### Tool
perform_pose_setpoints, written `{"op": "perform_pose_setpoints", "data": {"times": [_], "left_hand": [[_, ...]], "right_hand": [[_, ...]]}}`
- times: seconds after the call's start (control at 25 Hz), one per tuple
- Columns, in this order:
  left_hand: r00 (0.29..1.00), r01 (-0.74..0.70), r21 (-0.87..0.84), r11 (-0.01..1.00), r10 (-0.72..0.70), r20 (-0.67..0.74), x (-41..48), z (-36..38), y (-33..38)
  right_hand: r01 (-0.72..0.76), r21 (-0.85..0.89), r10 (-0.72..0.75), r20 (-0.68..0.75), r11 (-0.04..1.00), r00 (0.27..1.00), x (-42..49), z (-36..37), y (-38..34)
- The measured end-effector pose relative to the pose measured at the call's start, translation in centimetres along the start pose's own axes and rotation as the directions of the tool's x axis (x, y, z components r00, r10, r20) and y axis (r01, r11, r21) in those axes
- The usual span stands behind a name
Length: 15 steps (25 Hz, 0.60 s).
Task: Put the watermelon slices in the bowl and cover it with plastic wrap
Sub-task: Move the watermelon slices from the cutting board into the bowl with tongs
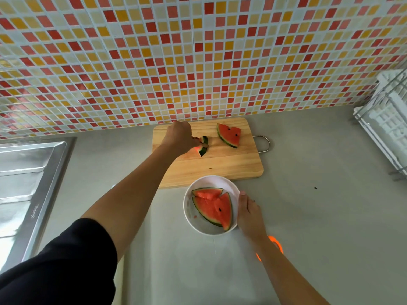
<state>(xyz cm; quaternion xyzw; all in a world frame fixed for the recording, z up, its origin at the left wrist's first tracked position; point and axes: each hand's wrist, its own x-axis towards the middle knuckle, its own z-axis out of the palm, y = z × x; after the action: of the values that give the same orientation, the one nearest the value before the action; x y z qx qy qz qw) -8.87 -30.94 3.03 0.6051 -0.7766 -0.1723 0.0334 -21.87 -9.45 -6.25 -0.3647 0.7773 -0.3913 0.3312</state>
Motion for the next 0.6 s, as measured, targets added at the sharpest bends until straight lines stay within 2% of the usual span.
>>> {"op": "perform_pose_setpoints", "data": {"times": [0.12,0.24,0.36,0.44,0.6], "left_hand": [[0.997,0.071,-0.175,0.982,-0.073,-0.004,-0.1,-0.1,-1.6],[0.984,0.167,-0.356,0.919,-0.178,0.001,-0.6,-0.3,-3.0],[0.952,0.284,-0.542,0.791,-0.298,0.064,-1.7,-0.8,-4.5],[0.953,0.274,-0.650,0.709,-0.290,0.085,-3.2,-1.4,-4.9],[0.981,0.168,-0.602,0.781,-0.195,0.021,-9.7,-2.5,-4.9]], "right_hand": [[-0.003,0.019,0.003,-0.001,1.000,1.000,-0.1,0.0,-0.2],[-0.028,0.034,0.028,-0.006,0.999,1.000,0.0,0.1,-0.1],[-0.024,0.031,0.024,-0.021,0.999,0.999,-0.1,0.2,0.0],[-0.023,0.035,0.023,-0.002,0.999,1.000,-0.2,0.1,0.0],[0.007,0.007,-0.007,0.001,1.000,1.000,-0.4,-0.1,-0.2]]}}
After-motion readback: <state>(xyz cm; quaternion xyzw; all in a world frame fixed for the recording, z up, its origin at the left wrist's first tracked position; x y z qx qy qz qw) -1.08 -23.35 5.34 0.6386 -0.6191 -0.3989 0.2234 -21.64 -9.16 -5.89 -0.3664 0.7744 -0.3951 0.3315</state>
